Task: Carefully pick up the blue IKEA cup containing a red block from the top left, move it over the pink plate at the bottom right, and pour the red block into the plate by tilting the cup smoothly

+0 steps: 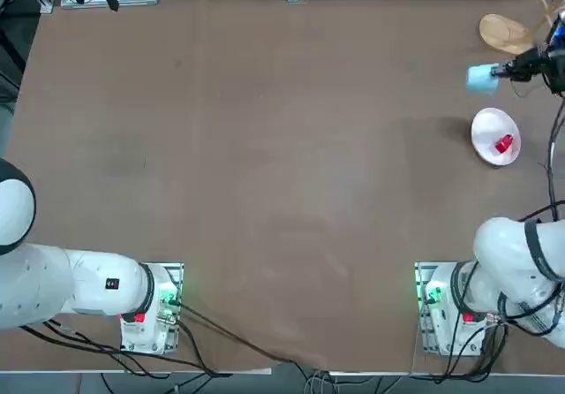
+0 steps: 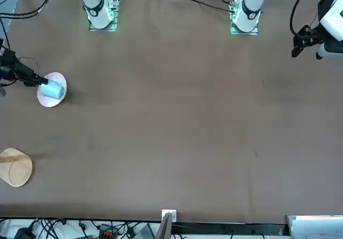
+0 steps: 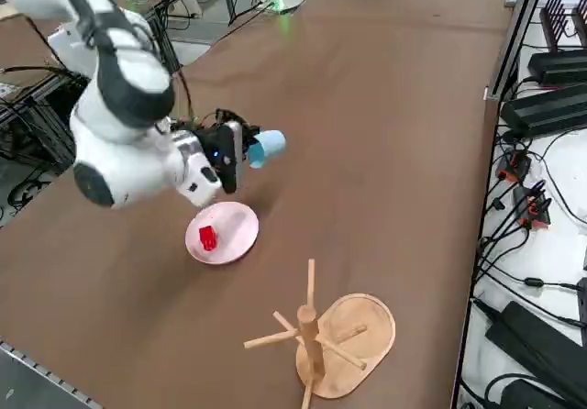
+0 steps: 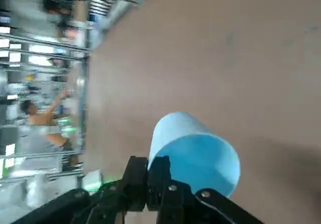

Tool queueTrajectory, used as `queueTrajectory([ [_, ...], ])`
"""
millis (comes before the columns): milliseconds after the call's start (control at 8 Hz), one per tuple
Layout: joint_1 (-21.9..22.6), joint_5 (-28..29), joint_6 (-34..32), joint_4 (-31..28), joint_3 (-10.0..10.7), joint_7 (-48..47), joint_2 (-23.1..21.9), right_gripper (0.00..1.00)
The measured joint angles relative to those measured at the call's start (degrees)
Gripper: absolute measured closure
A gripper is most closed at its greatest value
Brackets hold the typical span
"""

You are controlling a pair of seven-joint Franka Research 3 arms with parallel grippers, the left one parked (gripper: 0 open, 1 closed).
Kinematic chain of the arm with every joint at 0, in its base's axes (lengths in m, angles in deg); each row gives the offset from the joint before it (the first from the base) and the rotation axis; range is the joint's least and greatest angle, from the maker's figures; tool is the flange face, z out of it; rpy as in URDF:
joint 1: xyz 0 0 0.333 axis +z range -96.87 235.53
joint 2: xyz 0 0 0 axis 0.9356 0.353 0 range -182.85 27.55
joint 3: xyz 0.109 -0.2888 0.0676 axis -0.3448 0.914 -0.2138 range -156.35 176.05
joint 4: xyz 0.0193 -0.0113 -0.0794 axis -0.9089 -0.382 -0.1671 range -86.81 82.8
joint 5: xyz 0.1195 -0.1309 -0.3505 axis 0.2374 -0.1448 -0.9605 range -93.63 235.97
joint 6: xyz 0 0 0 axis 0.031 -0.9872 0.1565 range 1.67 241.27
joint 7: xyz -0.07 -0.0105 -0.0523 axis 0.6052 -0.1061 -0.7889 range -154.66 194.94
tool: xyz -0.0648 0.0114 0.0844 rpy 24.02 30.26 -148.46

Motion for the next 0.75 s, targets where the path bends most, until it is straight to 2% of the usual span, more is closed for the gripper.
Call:
queueTrajectory([
  [375, 10.34, -9.21, 12.18, -3.11, -0.2, -14.59, -7.55, 0.98],
  [750, 20.4, -20.94, 22.87, -4.3, -0.38, -34.05, -9.05, 0.98],
])
